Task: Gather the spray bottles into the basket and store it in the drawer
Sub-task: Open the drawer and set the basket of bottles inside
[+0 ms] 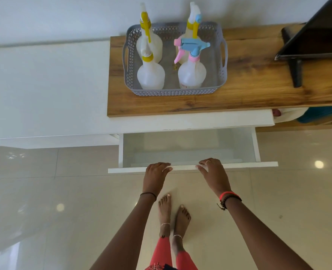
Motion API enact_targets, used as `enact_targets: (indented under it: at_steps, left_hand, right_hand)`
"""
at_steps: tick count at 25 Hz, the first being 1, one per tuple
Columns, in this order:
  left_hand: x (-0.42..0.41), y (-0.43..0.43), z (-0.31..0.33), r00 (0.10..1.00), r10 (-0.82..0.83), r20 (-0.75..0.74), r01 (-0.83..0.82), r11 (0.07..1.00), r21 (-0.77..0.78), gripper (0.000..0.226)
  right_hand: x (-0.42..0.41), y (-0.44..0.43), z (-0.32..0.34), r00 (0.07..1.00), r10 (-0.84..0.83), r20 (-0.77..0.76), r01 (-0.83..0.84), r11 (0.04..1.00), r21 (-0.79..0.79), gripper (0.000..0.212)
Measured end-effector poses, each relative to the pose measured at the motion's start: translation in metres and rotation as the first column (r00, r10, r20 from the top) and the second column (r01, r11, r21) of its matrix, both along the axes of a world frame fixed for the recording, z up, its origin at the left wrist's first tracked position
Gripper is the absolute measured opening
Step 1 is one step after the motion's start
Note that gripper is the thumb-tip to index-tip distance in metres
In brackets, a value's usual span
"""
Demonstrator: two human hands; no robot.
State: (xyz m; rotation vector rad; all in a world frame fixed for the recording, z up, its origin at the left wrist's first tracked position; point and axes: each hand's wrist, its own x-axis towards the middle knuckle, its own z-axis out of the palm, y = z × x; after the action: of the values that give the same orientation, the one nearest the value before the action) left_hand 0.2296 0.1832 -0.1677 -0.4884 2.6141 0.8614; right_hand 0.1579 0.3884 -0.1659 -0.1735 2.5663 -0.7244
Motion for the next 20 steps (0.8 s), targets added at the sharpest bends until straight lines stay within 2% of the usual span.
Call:
enact_targets:
  at_steps: [3,6,13,20]
  left_hand:
    - [-0.005,0.002,0.010,0.994,0.076,0.076,-0.083,0.991,0.106,0.030]
    - [-0.001,0.003,0.014,0.980,0.141,0.140,-0.166,0.969,0.184,0.029]
    - [0.023,0.011,0.014,0.952,0.150,0.269,-0.208,0.957,0.203,0.031]
    - [0.059,0.026,0.015,0.941,0.142,0.308,-0.203,0.963,0.177,0.031]
  right_hand:
    - [-0.008,0.006,0.001,0.993,0.019,0.116,-0.018,1.000,-0.012,0.030]
    - [-0.003,0.008,0.004,0.990,0.001,0.142,0.001,1.000,-0.014,0.026]
    - [0.021,0.014,0.009,0.966,-0.074,0.246,0.078,0.997,-0.005,0.021]
    - [0.057,0.023,0.014,0.955,-0.052,0.291,0.037,0.998,0.056,0.019]
